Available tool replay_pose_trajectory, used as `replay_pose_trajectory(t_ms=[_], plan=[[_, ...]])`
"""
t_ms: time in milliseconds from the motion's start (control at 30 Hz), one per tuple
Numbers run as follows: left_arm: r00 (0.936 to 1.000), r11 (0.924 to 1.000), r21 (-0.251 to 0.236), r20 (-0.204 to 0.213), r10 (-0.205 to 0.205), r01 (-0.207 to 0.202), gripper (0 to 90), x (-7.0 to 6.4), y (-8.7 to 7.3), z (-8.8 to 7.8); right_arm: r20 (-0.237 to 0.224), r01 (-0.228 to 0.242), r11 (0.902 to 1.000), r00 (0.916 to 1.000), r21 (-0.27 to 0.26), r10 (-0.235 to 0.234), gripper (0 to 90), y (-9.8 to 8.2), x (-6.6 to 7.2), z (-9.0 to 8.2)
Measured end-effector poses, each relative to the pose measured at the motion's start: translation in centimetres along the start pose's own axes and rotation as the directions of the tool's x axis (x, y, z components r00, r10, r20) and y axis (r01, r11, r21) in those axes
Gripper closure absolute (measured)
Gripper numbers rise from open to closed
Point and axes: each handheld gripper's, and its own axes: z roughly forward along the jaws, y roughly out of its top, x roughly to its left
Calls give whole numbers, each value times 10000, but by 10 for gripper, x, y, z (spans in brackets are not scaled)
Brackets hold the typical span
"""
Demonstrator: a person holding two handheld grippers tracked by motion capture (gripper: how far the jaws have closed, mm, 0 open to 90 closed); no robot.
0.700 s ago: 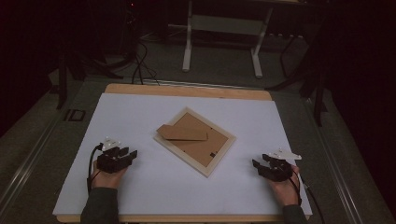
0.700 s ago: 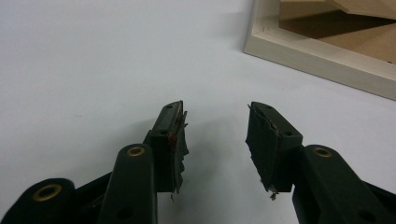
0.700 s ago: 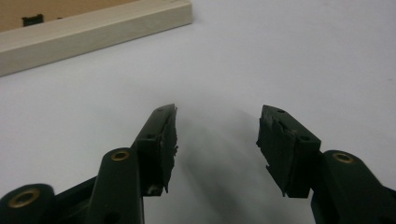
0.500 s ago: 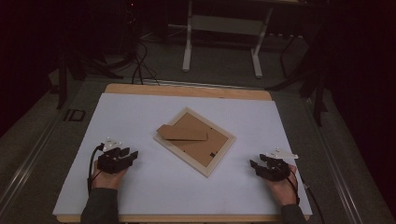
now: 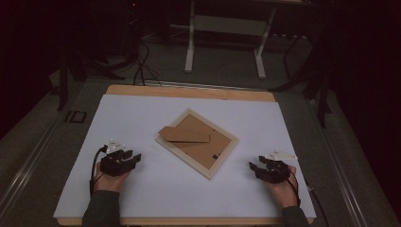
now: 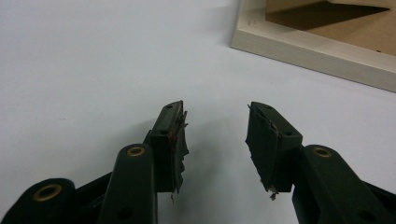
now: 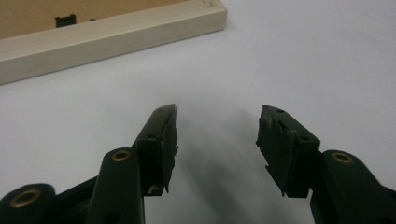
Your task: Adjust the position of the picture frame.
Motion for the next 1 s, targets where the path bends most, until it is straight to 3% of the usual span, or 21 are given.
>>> replay_pose_trajectory(t_ms=[333,567,667,733,800,1000], plan=[[9992,9998,-202,391,-77,85,627,-1,2,-3,-173,199,9998,9996,-71,-200,497,8,4,0],[9980,9993,-215,545,312,-300,821,-3,12,-5,-474,14,9998,9989,-218,-24,560,16,7,-3],[9970,9991,-221,674,377,-363,878,-4,14,-3,-645,-126,9996,9979,-272,108,511,18,10,-3],[9971,9992,-190,662,369,-357,888,-4,14,-2,-948,-184,9995,9954,-262,159,435,19,11,-3],[9965,9990,-106,712,449,-443,897,-4,17,0,-1093,-204,9996,9938,-198,181,427,21,14,-2],[9934,9978,-218,945,650,-632,900,-4,26,4,-1123,-297,9992,9933,-274,264,503,25,20,-1]])
